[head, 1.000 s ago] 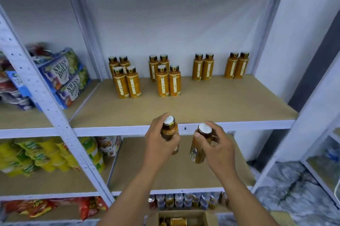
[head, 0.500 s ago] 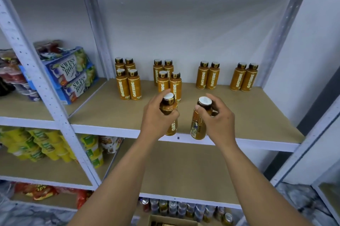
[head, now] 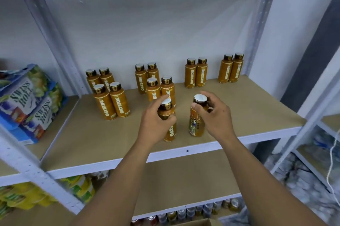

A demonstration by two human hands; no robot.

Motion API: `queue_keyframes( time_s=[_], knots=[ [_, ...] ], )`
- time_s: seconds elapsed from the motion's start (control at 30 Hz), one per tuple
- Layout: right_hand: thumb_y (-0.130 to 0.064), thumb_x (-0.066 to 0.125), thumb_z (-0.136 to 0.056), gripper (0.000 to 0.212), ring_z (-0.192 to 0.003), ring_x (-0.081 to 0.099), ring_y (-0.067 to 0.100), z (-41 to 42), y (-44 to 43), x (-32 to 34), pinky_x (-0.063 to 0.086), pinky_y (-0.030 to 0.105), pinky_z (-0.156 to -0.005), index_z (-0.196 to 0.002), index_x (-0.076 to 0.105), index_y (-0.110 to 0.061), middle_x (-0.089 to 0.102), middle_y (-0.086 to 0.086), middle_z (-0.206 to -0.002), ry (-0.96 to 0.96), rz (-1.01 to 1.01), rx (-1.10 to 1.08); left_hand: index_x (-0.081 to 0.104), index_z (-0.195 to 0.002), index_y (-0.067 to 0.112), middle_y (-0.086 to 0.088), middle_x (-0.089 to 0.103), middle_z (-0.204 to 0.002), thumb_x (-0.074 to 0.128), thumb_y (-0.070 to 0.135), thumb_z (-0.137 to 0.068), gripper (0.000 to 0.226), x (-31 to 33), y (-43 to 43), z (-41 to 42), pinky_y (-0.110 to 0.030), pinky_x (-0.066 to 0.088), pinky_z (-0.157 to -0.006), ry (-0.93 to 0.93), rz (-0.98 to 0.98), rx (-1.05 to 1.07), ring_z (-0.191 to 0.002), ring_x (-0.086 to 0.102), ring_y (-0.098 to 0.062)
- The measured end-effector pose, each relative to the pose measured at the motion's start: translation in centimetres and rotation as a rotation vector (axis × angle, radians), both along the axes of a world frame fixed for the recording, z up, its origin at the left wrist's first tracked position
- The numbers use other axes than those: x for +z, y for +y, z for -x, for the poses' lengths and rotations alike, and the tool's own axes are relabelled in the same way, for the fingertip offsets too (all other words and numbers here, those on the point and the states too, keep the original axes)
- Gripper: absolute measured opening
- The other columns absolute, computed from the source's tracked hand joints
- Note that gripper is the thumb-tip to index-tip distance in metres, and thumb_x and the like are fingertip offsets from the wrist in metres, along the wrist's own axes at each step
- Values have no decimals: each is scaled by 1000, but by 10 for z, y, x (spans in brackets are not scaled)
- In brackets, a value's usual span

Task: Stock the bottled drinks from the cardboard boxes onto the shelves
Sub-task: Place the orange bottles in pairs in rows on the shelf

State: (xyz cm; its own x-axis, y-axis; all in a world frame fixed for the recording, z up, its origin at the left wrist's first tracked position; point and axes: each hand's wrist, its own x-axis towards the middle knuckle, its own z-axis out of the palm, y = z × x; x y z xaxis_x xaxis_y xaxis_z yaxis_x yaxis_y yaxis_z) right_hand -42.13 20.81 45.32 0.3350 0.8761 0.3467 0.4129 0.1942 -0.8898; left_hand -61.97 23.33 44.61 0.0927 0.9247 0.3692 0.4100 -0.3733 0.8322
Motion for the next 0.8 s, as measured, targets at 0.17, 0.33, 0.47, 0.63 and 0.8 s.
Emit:
queue_keyframes(
  time_s=[0.17, 0.33, 0.47, 0.63, 0.8],
  knots=[
    [-33, 78, -88, 45, -107, 59, -2, 1, 8, 0, 49, 23, -97, -130, 63, -37, 63, -27, -111, -7, 9, 24, 54, -141, 40, 18, 57, -134, 77, 15, -83, 68, -4, 15, 0, -36, 52, -105, -17, -1, -33, -122, 56, -3],
    [-36, 76, -89, 46, -106, 58, -8, -1, 21, -2, 48, 20, -94, -132, 60, -39, 59, -32, -110, -38, 11, 93, 52, -143, 37, 16, 55, -136, 76, 15, -86, 67, -8, 19, -7, -35, 51, -106, -17, -26, -5, -124, 53, -4],
    [-43, 75, -89, 53, -118, 57, -3, -8, 25, -6, 51, 27, -100, -138, 56, -39, 62, -24, -123, -55, -7, 150, 48, -146, 38, 14, 55, -142, 77, 15, -88, 68, -7, 17, -12, -36, 50, -108, -42, -15, 17, -130, 53, -5],
    [-44, 74, -89, 82, -131, 46, 2, -19, 17, -27, 42, 22, -103, -154, 25, -49, 43, -20, -152, -69, 43, 300, 34, -156, 40, 20, 47, -150, 82, 17, -86, 88, -16, 8, -7, -32, 44, -111, -125, 58, 50, -139, 45, -4],
    [-31, 74, -92, 82, -133, 51, 13, -26, 22, -50, 42, 11, -96, -155, 24, -46, 46, -13, -154, -63, 69, 343, 27, -156, 42, 12, 45, -154, 83, 18, -85, 93, -35, 1, -6, -22, 50, -98, -83, 106, 88, -135, 49, -10]
  ],
)
